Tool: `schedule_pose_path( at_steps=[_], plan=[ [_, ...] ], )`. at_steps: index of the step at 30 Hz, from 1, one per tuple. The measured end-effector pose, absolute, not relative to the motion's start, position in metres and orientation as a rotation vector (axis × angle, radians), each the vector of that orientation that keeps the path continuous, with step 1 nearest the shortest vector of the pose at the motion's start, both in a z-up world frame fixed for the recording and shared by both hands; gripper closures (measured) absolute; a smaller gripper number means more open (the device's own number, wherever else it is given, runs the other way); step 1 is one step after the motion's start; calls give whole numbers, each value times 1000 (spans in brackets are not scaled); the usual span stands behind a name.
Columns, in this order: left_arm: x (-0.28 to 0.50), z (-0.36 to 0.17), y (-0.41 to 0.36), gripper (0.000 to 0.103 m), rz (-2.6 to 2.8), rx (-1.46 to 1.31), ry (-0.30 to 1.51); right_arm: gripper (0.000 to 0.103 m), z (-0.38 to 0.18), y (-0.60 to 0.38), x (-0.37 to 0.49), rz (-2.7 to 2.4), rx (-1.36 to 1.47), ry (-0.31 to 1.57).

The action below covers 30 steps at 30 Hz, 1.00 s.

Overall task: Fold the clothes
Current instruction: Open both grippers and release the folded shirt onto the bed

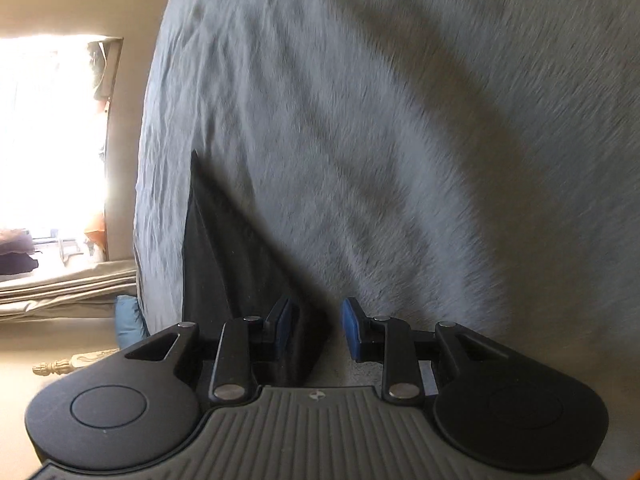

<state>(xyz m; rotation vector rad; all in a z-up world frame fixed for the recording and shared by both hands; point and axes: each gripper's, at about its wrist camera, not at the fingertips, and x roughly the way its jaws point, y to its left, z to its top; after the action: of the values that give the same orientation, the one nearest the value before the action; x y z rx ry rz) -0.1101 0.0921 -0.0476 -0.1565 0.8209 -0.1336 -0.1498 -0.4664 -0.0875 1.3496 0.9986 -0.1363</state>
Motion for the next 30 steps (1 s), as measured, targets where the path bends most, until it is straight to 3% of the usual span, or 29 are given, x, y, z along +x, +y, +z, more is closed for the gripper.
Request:
schedule_pose_path(
  at_steps=[9,11,12,17,22,30],
  plan=[
    [-111,-72,108,57,-64,-230,891,75,-102,-444,-147,-124,1352,991],
    [-112,-75,109,57,-58,-246,897,88,-105,-441,-148,-126,1357,962],
    [-111,-76,110,57,-55,-251,898,101,-103,-441,-149,-121,1350,937],
    [-113,-79,115,58,-55,-285,896,101,-79,-440,-167,-58,1330,780],
    [-112,-79,115,58,-60,-282,902,101,-115,-453,-176,-174,1415,842],
    [-120,-75,119,58,-93,-278,884,101,-127,-450,-162,-197,1434,812]
  ],
)
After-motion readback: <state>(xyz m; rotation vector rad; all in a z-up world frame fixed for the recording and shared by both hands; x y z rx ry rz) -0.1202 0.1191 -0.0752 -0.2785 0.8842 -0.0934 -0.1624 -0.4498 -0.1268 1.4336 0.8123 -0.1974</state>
